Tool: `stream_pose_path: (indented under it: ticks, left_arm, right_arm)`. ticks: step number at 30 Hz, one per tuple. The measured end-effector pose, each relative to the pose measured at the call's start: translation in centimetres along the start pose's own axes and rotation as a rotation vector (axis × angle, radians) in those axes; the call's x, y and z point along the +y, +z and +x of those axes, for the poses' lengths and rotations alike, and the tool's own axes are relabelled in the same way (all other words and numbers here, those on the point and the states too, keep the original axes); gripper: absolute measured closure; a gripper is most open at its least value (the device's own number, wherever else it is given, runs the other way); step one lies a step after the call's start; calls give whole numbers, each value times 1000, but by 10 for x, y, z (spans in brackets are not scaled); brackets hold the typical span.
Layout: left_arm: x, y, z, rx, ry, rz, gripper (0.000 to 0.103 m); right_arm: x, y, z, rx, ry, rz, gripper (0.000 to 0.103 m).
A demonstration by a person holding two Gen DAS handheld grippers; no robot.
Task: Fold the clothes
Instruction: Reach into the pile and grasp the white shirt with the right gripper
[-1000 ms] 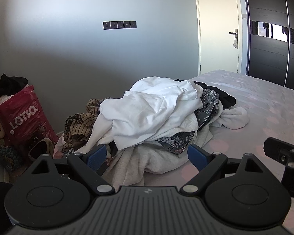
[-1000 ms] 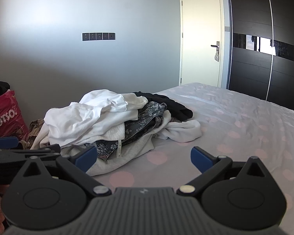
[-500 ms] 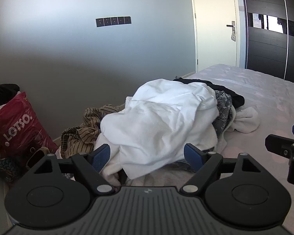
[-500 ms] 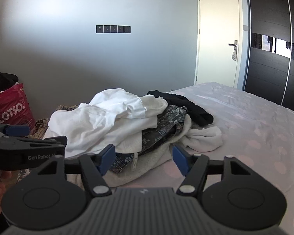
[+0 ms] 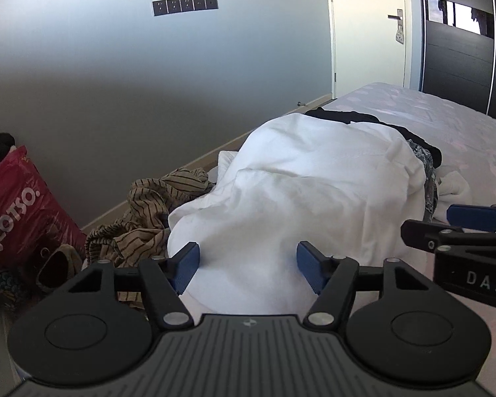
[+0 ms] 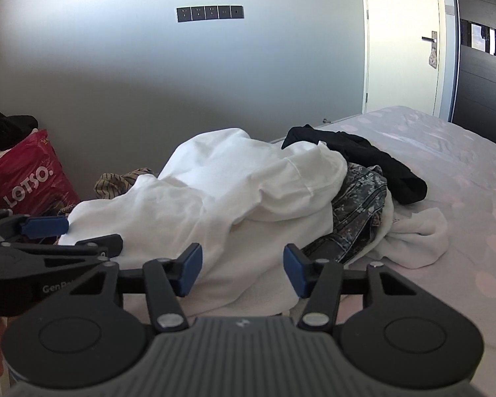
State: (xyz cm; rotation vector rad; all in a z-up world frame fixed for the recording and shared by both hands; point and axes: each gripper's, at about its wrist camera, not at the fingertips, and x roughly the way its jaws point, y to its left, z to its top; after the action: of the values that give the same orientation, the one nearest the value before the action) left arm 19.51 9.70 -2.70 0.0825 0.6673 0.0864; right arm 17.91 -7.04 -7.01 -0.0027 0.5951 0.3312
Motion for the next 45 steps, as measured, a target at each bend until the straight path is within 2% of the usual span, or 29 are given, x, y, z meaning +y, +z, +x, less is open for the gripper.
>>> stream_pose_path:
  ticks: [3, 4, 6, 8, 9, 11, 14, 19, 22, 23, 24, 25, 27, 31, 32, 35, 36, 37, 38, 42, 43, 45]
  left_arm:
    - [-2, 2, 2, -9, 1, 11, 41]
    - [-3, 3, 4, -10, -1, 17, 46]
    - [-3, 4, 4, -15, -2, 22, 52]
    - [-3, 5, 4, -19, -2, 24, 63]
    - [-3, 5, 4, -21, -2, 25, 65]
    - [-2, 6, 3, -21, -4, 17, 67]
    - [-3, 7, -1, -16, -7, 12, 68]
    - [-16, 11, -20, -48, -43, 11, 67]
    - [-21, 13, -31, -64, -41, 16, 67]
    - [-22, 13, -34, -67, -36, 16, 67]
    - [-22, 14, -36, -70, -32, 14, 67]
    - [-20, 14, -37, -70, -30, 8, 67]
    - [-14, 14, -35, -61, -20, -8, 66]
    - [1, 14, -30, -53, -5, -57, 66]
    - [5, 14, -28, -62, 0, -75, 65]
    - [11, 16, -21, -74, 12, -98, 56]
    - [13, 16, -17, -71, 12, -98, 54]
    - [14, 16, -14, -67, 8, -98, 51]
    - [15, 16, -11, -62, 5, -98, 49]
    - [18, 17, 0, -36, -2, -96, 48]
    - [19, 18, 2, -34, -4, -93, 48]
    - [19, 18, 3, -40, -9, -81, 48]
  right_arm:
    - [0, 4, 20, 30, 8, 10, 47]
    - [0, 5, 26, 38, 7, 14, 51]
    - [0, 7, 35, 50, 1, 23, 65]
    - [1, 9, 40, 64, -3, 34, 99]
    - [0, 10, 40, 66, -7, 47, 103]
    - [1, 11, 34, 54, -25, 44, 103]
    - [4, 15, 17, -2, -101, -19, 103]
    - [-9, 21, -28, -96, -210, -53, 103]
    - [-26, 23, -58, -93, -210, -36, 103]
    - [-31, 22, -64, -75, -178, -17, 103]
    - [-36, 21, -69, -57, -145, 2, 103]
    - [-40, 20, -75, -39, -112, 20, 97]
    - [-39, 17, -80, -41, -84, 28, 96]
    - [-31, 16, -73, -43, -27, 68, 86]
    - [-30, 17, -66, -39, 0, 90, 80]
    - [-25, 19, -46, -35, 57, 119, 44]
    - [-22, 20, -38, -34, 66, 124, 37]
    - [-21, 20, -28, -19, 71, 133, 26]
    - [-20, 21, -17, -3, 76, 142, 23]
    - [-16, 22, 24, 52, 91, 180, 23]
    - [-15, 22, 33, 59, 92, 190, 27]
    - [-13, 22, 46, 77, 93, 203, 45]
